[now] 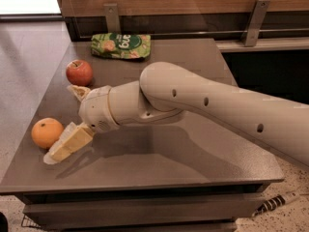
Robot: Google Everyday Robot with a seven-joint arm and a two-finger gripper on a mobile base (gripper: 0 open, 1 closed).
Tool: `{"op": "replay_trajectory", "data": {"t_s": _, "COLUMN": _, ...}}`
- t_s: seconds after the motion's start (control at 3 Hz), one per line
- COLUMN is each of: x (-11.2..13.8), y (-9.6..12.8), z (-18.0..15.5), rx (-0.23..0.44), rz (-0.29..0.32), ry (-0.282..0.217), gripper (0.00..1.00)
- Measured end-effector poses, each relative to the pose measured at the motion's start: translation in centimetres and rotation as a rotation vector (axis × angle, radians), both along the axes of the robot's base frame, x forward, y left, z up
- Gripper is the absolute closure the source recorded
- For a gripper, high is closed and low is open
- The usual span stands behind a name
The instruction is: Move orange near green rice chip bag
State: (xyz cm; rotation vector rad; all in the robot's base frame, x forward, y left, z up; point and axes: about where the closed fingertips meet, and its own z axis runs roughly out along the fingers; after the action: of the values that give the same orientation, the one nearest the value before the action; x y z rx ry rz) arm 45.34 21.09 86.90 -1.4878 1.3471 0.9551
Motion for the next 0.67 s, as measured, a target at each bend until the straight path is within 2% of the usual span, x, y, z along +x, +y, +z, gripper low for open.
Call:
{"op": "replay_trajectory", "data": {"t_s": 0.33, "x": -1.2, "y": 2.0, "z": -1.0, "rx": 0.052, "rz": 0.017, "ry": -0.013, "gripper": 0.00}}
{"op": "replay_trajectory", "data": {"t_s": 0.67, "x": -2.2, "y": 3.1, "z": -1.8, "rx": 0.083, "rz": 0.035, "ry": -0.020, "gripper": 0.15}}
